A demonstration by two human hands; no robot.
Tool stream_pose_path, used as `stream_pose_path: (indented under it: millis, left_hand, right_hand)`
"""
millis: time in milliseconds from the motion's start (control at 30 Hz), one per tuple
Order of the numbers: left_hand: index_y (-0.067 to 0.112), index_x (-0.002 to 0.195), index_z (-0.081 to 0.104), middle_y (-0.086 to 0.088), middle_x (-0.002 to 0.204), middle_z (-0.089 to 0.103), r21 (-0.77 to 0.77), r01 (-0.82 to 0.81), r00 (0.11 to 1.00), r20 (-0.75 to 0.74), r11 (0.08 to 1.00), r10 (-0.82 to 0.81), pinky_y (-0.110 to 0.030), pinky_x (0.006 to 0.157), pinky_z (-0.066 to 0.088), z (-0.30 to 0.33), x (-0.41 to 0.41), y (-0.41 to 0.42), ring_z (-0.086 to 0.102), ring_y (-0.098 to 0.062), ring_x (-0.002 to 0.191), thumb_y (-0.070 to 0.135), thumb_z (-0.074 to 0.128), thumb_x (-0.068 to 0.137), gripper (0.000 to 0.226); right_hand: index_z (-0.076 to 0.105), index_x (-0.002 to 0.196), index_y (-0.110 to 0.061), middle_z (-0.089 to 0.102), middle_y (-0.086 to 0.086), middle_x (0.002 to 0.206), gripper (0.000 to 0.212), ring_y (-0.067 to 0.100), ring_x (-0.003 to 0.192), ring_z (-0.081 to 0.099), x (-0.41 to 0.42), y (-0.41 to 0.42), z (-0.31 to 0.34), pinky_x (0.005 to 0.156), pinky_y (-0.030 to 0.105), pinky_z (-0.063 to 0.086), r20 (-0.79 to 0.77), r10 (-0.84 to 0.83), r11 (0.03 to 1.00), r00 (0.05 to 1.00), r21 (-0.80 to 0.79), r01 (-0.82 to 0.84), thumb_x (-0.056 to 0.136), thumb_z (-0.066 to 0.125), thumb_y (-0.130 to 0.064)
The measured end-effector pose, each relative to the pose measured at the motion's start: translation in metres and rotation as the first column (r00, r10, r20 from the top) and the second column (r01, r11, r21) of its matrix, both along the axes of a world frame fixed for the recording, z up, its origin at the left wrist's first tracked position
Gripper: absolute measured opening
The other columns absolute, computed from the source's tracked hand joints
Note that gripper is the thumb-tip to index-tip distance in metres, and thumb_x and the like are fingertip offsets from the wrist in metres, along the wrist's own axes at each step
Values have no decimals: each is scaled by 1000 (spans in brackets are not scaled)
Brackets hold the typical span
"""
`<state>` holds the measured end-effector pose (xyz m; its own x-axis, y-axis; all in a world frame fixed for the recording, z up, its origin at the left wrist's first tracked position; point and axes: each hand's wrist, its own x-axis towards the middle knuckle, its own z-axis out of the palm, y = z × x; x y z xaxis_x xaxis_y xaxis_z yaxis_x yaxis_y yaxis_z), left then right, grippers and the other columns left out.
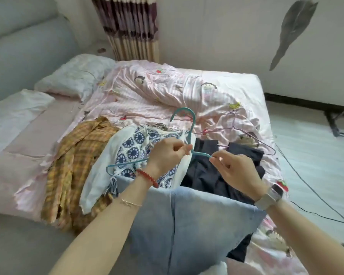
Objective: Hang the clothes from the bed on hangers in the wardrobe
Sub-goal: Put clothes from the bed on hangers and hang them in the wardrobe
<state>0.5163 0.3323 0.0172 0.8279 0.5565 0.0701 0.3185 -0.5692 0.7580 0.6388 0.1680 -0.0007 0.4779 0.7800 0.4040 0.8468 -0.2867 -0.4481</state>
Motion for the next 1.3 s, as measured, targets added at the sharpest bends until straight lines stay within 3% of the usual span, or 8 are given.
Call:
stream_pose_path:
  millis: [233,400,567,700,900,1000,1133,1300]
  left_hand:
    - [6,68,70,10,58,48,85,77,991,103,993,-85,-25,51,28,9,150,0,46,-14,59,38,62,86,37]
    - [0,72,71,-10,64,63,106,114,971,196,988,-134,-29,53,40,18,253,13,56,-25,60,42,58,86,46]
    - [18,123,57,-6,123,57,286,132,990,2,949,-138,-40,101,33,-34,338,24,45,-24,118,35,46,94,36]
    - [27,146,18,2,154,17,278,267,900,-415,923,-136,-49,112,5,-134,333,32,11,-21,141,37,38,95,56]
    - [38,146,-3,-1,156,-13,118,372,611,-778,921,-147,-62,107,-9,-262,288,46,-16,-30,141,54,27,94,62]
    - [38,146,-5,-3,155,-16,109,396,546,-827,912,-138,-62,105,-13,-293,279,50,-20,-31,140,60,21,92,63]
    - [37,146,-2,-2,156,-14,73,400,540,-824,914,-171,-61,105,-13,-304,283,53,-18,-30,141,58,23,93,63]
    - [27,146,17,-1,156,7,127,263,674,-733,956,-88,-49,113,-2,-275,268,70,0,-21,143,41,32,97,54]
  right_hand:
    - [72,73,-18,62,-3,48,31,17,39,56,105,-6,-7,43,15,32,163,-385,915,908,198,352,84,51,-37]
    - [72,81,-12,71,6,72,30,26,62,64,194,19,-2,68,32,42,1,-534,807,845,296,510,84,52,-35]
    - [68,98,-13,66,15,94,24,32,96,55,293,51,-44,82,39,29,-121,-664,737,738,60,673,91,49,-26]
    - [58,120,-21,50,18,130,32,33,121,40,343,66,-133,97,45,29,-174,-671,729,721,-332,598,91,44,-18]
    - [17,146,-20,25,11,148,58,24,139,16,356,73,-242,108,60,3,-57,-663,613,746,-614,498,93,42,-20]
    - [4,147,-19,-2,8,156,59,23,143,-1,342,72,-281,111,56,1,-126,-614,580,779,-741,338,97,32,-29]
    - [10,147,-24,5,5,156,50,21,143,1,332,75,-297,113,55,0,-182,-585,516,791,-835,189,98,20,-32]
    - [19,145,-19,9,6,155,51,22,142,4,299,108,-269,112,54,3,-168,-519,648,838,-716,258,97,32,-28]
